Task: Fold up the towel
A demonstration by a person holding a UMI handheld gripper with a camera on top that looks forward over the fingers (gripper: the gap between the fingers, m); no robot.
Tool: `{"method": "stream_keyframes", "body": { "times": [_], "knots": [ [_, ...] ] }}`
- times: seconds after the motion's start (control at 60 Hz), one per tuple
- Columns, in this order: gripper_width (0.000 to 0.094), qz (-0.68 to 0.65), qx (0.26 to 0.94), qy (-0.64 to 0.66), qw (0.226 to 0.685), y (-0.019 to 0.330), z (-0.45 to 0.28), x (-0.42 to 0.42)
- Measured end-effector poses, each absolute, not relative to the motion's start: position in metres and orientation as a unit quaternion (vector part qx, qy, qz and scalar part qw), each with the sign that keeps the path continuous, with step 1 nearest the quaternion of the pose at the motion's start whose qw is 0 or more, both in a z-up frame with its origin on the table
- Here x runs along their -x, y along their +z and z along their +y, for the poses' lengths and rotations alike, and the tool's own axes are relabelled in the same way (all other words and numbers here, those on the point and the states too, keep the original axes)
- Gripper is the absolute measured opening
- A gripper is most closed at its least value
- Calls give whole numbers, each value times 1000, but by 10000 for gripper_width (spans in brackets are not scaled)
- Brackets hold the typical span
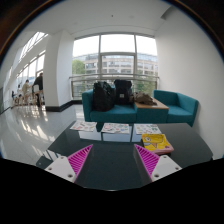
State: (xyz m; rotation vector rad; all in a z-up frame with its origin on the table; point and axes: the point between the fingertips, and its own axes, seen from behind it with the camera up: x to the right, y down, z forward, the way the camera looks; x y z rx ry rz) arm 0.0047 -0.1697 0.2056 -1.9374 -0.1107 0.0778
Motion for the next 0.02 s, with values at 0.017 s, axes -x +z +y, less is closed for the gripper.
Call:
{"method": "stream_keyframes", "body": {
  "times": [0.017],
  "knots": [
    [807,-46,823,34,565,206,-170,-4]
  ]
}}
